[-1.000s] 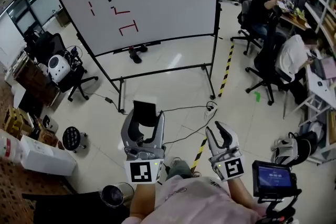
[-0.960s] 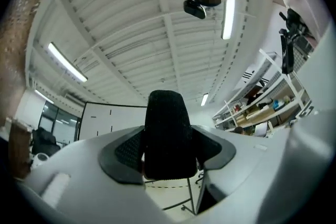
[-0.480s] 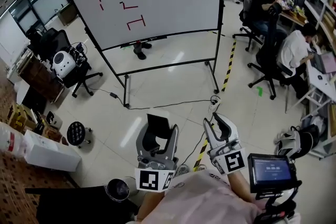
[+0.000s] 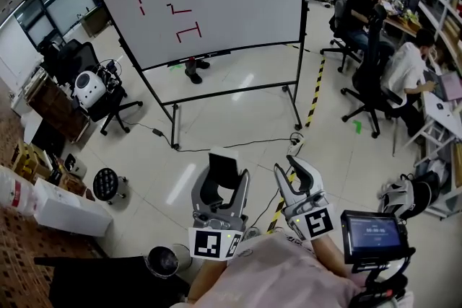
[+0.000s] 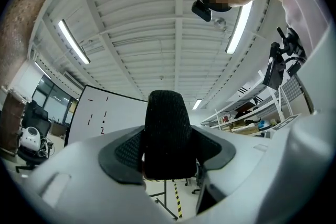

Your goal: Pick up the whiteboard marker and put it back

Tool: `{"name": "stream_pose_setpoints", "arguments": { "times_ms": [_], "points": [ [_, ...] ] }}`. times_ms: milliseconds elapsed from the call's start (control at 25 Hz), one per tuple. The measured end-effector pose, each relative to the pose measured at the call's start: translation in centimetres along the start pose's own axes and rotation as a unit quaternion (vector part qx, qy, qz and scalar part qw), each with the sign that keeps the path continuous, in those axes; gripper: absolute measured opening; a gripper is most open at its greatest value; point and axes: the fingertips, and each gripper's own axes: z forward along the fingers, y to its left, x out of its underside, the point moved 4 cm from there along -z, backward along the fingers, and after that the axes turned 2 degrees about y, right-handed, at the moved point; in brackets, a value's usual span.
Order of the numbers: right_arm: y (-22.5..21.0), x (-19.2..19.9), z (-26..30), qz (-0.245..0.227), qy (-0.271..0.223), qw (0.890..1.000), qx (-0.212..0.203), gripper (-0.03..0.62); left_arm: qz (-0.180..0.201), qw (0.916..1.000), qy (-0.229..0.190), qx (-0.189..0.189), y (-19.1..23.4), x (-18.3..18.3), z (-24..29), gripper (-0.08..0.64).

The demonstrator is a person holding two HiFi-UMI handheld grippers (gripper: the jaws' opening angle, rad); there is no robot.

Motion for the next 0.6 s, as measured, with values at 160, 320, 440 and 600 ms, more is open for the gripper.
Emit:
{"name": "stream_pose_setpoints", "arguments": {
  "times_ms": [160, 320, 440, 600],
  "points": [
    [0.2, -0.2, -0.2, -0.001, -0.005, 1.0, -0.011, 0.115, -0.006, 0.9998, 0.0, 0.018, -0.9, 0.0, 0.2, 0.27],
    [0.2, -0.5, -0.3, -0.001, -0.007, 1.0, -0.01, 0.116, 0.0, 0.9998, 0.002, 0.022, -1.3, 0.0, 0.3, 0.27],
    [0.3, -0.8, -0.3, -0.004, -0.008, 1.0, -0.012, 0.114, -0.001, 0.9996, 0.007, 0.028, -1.3, -0.2, 0.4, 0.267],
    [0.6, -0.7, -0.2, -0.009, -0.011, 1.0, -0.013, 0.109, 0.001, 0.9995, 0.003, 0.032, -1.3, -0.3, 0.3, 0.268]
  ]
}}
